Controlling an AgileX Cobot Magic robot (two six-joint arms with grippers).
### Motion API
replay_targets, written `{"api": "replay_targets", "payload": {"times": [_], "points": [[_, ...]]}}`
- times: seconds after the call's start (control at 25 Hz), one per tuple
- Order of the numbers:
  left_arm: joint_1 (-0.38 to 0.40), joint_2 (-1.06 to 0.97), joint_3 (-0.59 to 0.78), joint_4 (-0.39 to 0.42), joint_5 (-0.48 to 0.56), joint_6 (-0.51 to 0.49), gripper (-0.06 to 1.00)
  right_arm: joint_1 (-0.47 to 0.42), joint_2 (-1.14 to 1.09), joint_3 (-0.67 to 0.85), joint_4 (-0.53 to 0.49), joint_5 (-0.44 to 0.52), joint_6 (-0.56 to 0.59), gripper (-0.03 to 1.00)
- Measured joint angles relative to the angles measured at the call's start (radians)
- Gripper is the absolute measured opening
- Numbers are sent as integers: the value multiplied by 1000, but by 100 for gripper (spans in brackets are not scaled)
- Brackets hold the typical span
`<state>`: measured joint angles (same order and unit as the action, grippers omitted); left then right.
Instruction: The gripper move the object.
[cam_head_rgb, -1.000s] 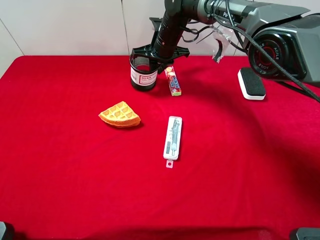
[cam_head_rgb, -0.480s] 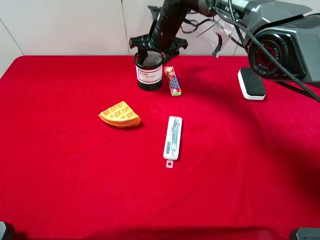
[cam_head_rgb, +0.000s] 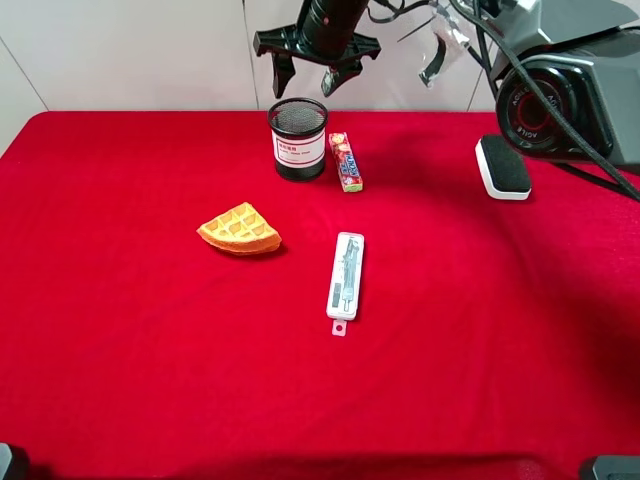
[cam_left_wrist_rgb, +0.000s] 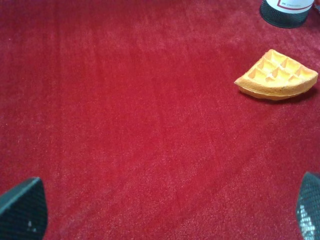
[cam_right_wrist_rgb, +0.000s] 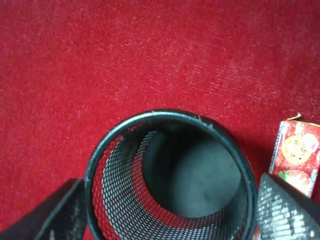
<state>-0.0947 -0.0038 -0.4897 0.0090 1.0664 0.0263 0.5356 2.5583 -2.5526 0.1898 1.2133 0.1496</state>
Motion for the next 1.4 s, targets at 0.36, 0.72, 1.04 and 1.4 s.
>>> {"api": "replay_targets", "payload": {"times": [0.36,0.72,1.04,1.4], "points": [[0,0,0,0,0,0,99,0,-45,-11,-3,3,0,53],[0,0,0,0,0,0,99,0,-172,43,-6,4,-19,53],[0,0,0,0,0,0,99,0,-355,263,-45,3,-53,53],[0,0,0,0,0,0,99,0,-696,665,-157,3,-57,53]]}}
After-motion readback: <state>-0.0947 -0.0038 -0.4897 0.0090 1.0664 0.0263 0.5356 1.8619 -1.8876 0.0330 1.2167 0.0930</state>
